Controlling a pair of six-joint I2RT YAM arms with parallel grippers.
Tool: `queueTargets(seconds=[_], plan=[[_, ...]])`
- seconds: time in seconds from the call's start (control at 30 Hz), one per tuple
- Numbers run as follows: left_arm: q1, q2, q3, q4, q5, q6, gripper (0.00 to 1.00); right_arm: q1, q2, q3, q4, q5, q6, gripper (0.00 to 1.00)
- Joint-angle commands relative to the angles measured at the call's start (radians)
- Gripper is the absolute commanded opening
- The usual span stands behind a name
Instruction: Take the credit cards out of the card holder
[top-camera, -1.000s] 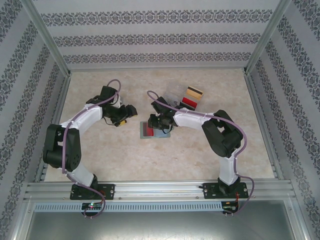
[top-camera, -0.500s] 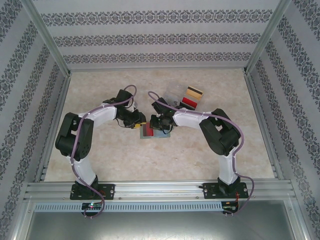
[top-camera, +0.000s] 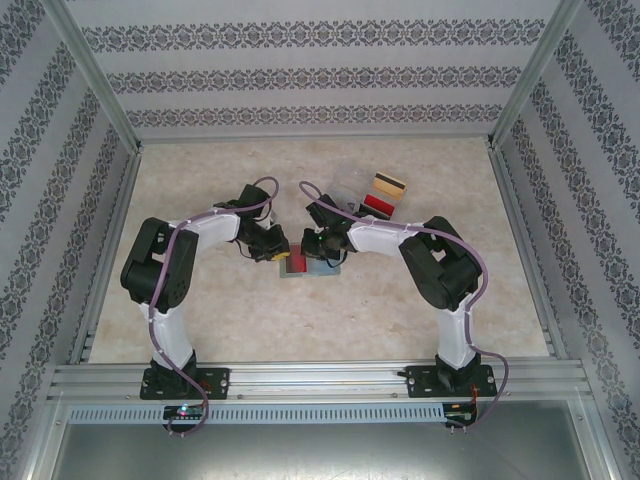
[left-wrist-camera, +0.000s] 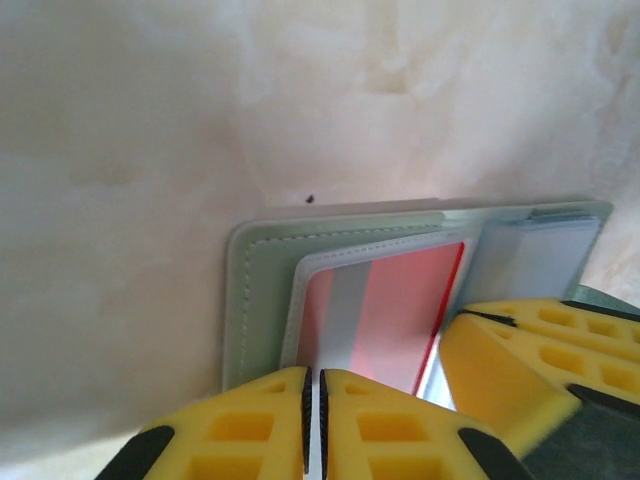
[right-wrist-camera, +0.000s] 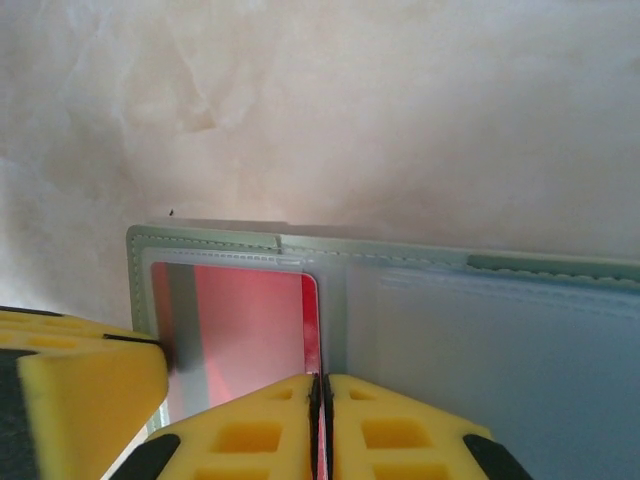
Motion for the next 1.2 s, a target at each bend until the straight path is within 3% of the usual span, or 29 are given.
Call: queueTargets(seconds=[0.0,0.4,1.17], plan=[[-0.010,0.024,-0.018,0.009,-0.041,0.028,0.13,-0.011,0.012,-0.022,0.017,-0.029,0.016,0.14],[-0.010,0.039,-0.093,0.031,-0.077,0.036,0.10,-0.017,0.007,-0.048,0.067,-0.070,0.029,0.17],[-0.010,0.058,-0.138,0.074,-0.090,0.024,0.05,-0.039,-0.104,-0.206,0.165,-0.153,0.084,0.14]])
